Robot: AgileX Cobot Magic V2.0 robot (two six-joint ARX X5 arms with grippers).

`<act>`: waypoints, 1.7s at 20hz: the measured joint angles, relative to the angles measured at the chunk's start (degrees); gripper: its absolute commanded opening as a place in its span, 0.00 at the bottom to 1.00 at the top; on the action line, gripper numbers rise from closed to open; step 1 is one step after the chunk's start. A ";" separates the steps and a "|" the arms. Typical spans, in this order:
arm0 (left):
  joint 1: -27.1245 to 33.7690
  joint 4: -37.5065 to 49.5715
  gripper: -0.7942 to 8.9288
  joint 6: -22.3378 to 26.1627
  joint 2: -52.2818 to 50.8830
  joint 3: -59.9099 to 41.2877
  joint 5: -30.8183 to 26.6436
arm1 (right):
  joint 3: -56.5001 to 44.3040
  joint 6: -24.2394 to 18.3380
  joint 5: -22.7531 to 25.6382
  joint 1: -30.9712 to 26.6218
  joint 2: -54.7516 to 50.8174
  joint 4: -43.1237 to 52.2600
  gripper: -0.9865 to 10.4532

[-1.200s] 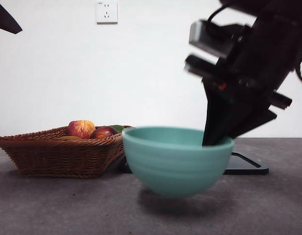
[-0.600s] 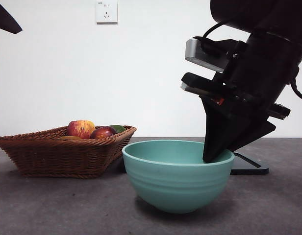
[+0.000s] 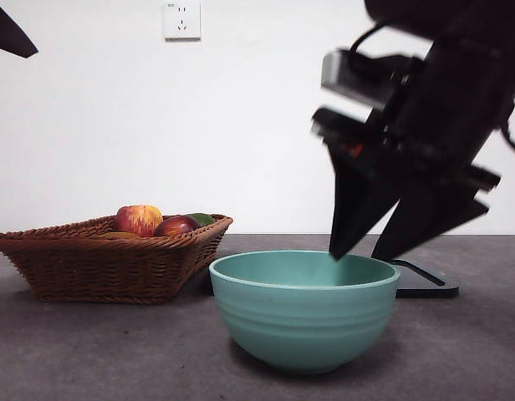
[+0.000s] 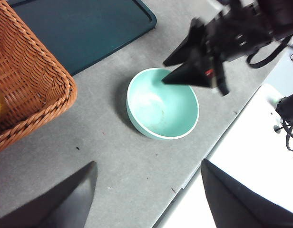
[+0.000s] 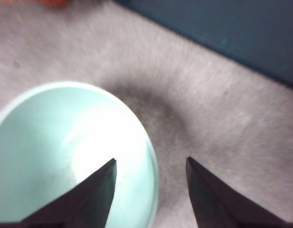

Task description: Pick up the wifruite, put it on the bowl, pick up the plate, put it on desk

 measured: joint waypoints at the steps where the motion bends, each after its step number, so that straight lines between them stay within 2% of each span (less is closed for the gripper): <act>1: 0.00 -0.02 0.43 0.00 0.00 0.00 0.00 | 0.20 0.00 0.68 -0.02 -1.81 -1.22 0.29; 6: 0.00 -0.02 0.43 0.02 0.00 0.00 0.00 | 2.82 -0.02 1.66 -0.02 -12.28 -8.50 0.29; 8: 0.00 -0.02 0.43 0.02 0.00 0.00 0.00 | 3.39 -0.26 0.42 -0.02 -16.76 -11.26 0.29; 14: 0.00 -0.07 0.43 0.00 0.00 0.00 0.00 | 3.43 -0.50 -13.11 -0.02 -28.87 -19.06 0.29; 16: 0.00 -0.11 0.43 0.00 0.00 0.00 0.00 | 3.43 -0.50 -16.24 -0.02 -31.32 -21.33 0.29; 29: 0.00 -0.11 0.43 0.00 0.00 0.00 0.00 | 3.43 -0.50 -16.39 -0.02 -33.48 -22.73 0.29; 30: 0.00 -0.11 0.40 0.00 0.00 0.00 0.00 | 3.43 -0.50 -16.35 -0.02 -33.48 -22.73 0.27; 31: 0.00 -0.11 0.32 0.00 0.00 0.00 -0.02 | 3.43 -0.50 -16.33 -0.02 -33.48 -22.73 0.21; 32: 0.00 -0.11 0.21 0.00 0.00 0.00 0.00 | 3.41 -0.50 -16.33 -0.02 -33.48 -22.75 0.12; 33: 0.00 -0.11 0.10 0.00 0.00 0.00 0.00 | 3.43 -0.50 -16.20 -0.02 -33.48 -22.73 0.09; 34: 0.00 -0.11 0.09 -0.02 0.00 0.00 0.00 | 3.43 -0.66 -16.11 -0.02 -33.48 -22.73 0.09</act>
